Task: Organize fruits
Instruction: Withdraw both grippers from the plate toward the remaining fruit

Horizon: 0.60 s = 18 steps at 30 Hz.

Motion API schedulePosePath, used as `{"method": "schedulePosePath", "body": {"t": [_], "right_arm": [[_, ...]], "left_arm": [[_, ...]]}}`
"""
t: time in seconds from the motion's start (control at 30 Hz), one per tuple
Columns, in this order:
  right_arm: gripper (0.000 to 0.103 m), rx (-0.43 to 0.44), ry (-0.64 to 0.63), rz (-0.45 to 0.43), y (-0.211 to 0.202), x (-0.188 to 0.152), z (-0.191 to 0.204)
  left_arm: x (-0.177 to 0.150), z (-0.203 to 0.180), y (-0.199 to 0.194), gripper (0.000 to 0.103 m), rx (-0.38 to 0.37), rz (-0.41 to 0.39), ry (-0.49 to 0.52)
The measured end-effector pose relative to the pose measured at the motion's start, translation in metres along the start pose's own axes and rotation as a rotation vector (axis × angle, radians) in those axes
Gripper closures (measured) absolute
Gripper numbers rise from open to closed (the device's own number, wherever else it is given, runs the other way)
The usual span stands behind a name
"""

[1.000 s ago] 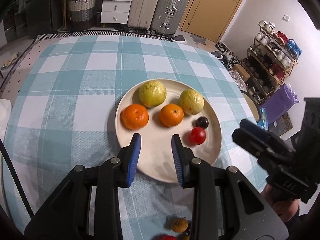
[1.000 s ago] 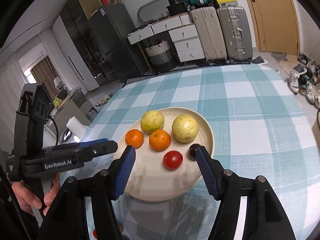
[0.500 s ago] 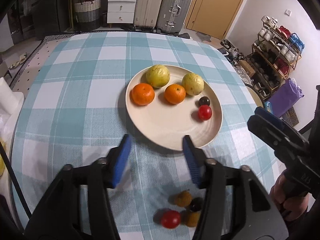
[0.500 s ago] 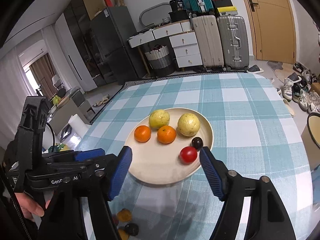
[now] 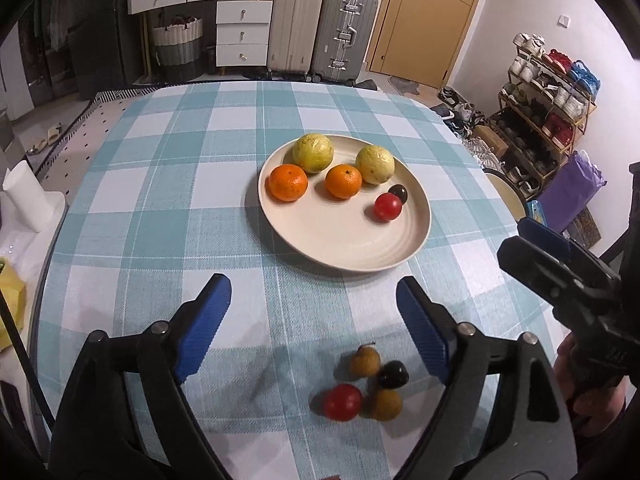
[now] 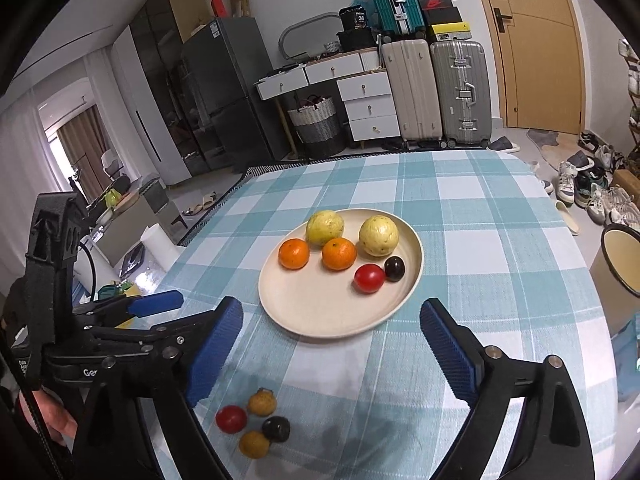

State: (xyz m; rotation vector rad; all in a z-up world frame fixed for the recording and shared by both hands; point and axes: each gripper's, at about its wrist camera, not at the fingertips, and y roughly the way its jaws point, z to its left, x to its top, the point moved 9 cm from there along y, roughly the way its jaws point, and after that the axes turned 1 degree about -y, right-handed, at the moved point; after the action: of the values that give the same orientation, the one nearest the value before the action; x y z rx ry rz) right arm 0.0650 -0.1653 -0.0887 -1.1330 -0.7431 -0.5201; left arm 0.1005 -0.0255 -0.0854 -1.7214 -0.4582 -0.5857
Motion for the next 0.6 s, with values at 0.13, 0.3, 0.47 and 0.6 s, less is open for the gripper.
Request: {"method": "schedulePosePath", "body": {"t": [0.13,0.3,0.47,0.6], "right_arm": [[0.007,-0.01,-0.002,-0.006,-0.009,-0.006,0.001],[0.007,-0.017,-0.014,-0.005,-0.017,-0.014,0.004],[0.007,-0.017,-0.026,0.004,-0.022,-0.025,0.009],[0.007,-0.012,-0.032,0.014,-0.024,-0.036,0.013]], "left_arm": [[-0.009,0.002,-0.008,0.015,-0.002,-0.014,-0.001],[-0.025,0.006,-0.014,0.005,-0.022,-0.019,-0.018],[-0.042,0.009,-0.017,0.002,-0.032,-0.019,-0.007],[-0.053,0.017,-0.015,0.001,-0.032,-0.005,-0.027]]}}
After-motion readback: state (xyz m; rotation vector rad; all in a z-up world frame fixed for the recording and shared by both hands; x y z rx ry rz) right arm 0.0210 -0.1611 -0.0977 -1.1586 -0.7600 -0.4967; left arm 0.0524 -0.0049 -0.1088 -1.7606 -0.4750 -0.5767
